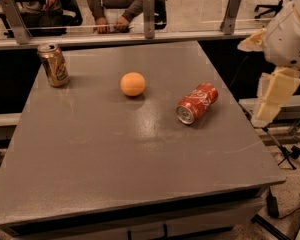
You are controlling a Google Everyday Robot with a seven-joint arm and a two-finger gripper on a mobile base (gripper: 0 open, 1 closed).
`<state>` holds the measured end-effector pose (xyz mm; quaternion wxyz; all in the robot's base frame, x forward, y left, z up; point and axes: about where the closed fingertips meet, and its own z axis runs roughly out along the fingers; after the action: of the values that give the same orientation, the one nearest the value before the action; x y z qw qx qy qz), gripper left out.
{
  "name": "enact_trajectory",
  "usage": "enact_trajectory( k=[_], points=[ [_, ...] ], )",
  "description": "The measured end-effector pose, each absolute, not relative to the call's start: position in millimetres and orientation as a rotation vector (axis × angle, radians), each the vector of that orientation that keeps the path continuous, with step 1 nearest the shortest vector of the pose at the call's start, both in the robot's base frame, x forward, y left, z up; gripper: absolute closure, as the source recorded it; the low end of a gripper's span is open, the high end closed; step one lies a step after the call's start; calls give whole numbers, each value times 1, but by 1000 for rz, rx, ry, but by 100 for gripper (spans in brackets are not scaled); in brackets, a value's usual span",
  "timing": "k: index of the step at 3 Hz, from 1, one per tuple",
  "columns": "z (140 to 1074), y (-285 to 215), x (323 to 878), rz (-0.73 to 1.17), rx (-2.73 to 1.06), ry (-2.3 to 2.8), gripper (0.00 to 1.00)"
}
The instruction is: Place coke can upright
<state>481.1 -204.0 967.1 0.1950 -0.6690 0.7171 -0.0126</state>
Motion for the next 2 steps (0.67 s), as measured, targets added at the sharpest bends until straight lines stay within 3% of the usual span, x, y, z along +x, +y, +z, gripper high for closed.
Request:
enact_trajectory(
  k=[2],
  points=[
    [939, -172, 522, 11, -2206, 1601, 0]
  ],
)
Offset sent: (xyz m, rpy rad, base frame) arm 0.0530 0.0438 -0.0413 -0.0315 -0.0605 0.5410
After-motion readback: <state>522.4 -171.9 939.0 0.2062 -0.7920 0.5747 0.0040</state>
